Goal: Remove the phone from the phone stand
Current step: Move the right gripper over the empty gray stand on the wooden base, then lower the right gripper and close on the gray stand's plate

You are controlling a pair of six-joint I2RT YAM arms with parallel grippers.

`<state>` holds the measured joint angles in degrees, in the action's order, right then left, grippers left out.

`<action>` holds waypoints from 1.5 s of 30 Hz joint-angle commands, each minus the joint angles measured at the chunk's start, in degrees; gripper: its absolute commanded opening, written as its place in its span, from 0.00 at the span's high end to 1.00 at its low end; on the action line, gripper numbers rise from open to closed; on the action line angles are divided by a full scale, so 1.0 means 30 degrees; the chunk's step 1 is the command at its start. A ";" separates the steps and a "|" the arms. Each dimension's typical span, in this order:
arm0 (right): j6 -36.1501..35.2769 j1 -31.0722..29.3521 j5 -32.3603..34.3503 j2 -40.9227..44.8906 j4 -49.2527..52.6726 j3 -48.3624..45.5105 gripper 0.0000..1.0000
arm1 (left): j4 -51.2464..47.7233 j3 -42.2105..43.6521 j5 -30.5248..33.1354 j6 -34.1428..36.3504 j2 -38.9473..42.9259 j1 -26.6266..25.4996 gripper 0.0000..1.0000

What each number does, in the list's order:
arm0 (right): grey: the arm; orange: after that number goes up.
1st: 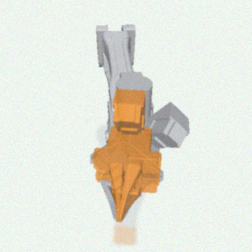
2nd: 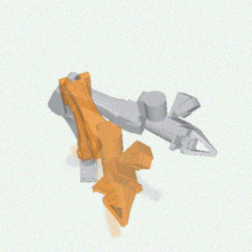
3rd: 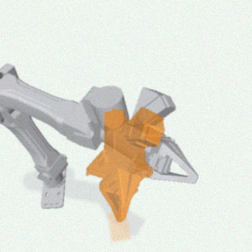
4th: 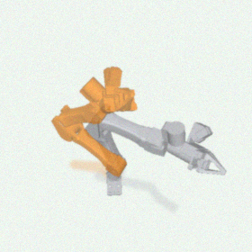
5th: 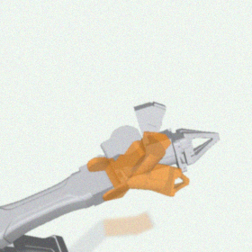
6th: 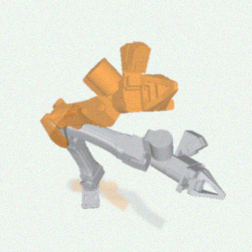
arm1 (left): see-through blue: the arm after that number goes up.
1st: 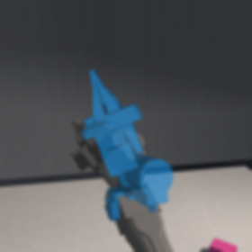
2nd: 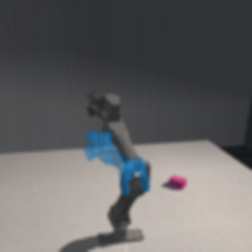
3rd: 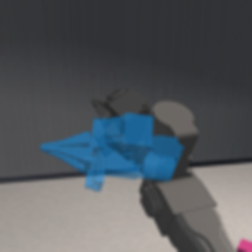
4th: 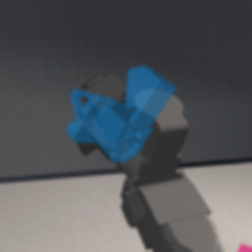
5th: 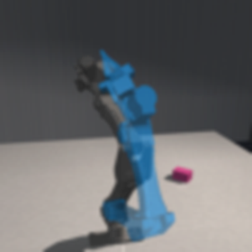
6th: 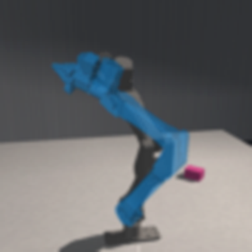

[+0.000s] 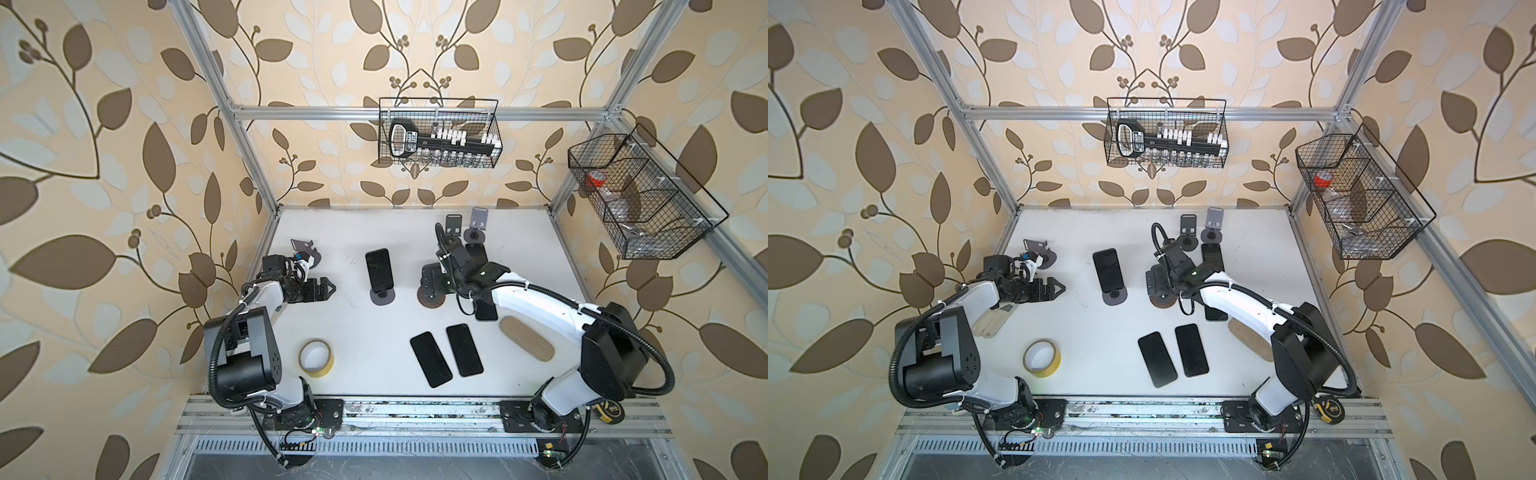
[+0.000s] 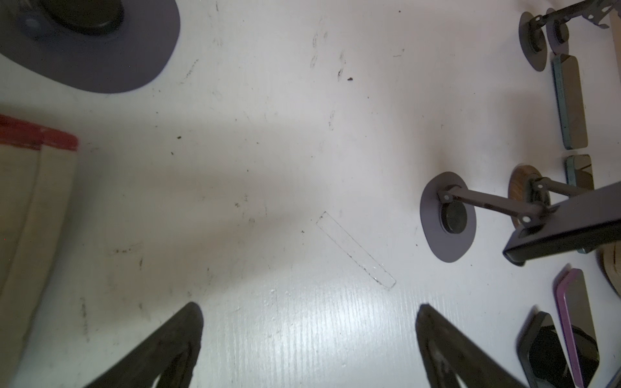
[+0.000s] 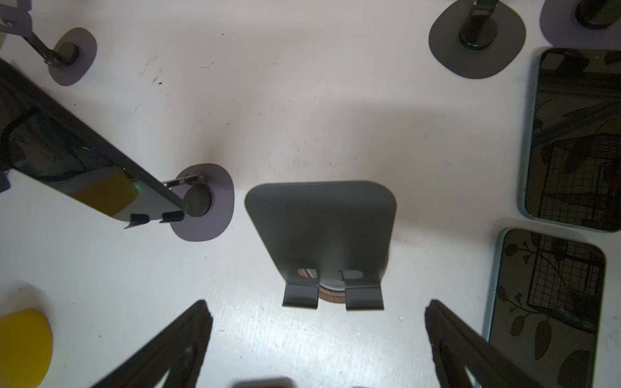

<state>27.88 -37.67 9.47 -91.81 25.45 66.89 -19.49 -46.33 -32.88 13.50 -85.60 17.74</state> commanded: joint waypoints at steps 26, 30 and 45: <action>0.0756 0.0135 0.2435 -0.4103 0.0732 0.2567 0.31 | -0.0077 -0.0408 -0.0523 0.0337 0.0292 0.0240 0.01; 0.0657 0.0135 0.2350 -0.4172 0.1088 0.2903 0.33 | -0.0076 -0.0423 -0.0523 0.0333 0.0296 0.0247 0.01; -0.0805 0.1111 0.2303 -0.4260 0.1784 0.5758 0.34 | -0.0086 -0.0416 -0.0573 0.0386 0.0323 0.0240 0.01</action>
<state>27.33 -35.22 15.07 -103.42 30.98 80.18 -19.49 -46.33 -32.91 13.50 -85.60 17.74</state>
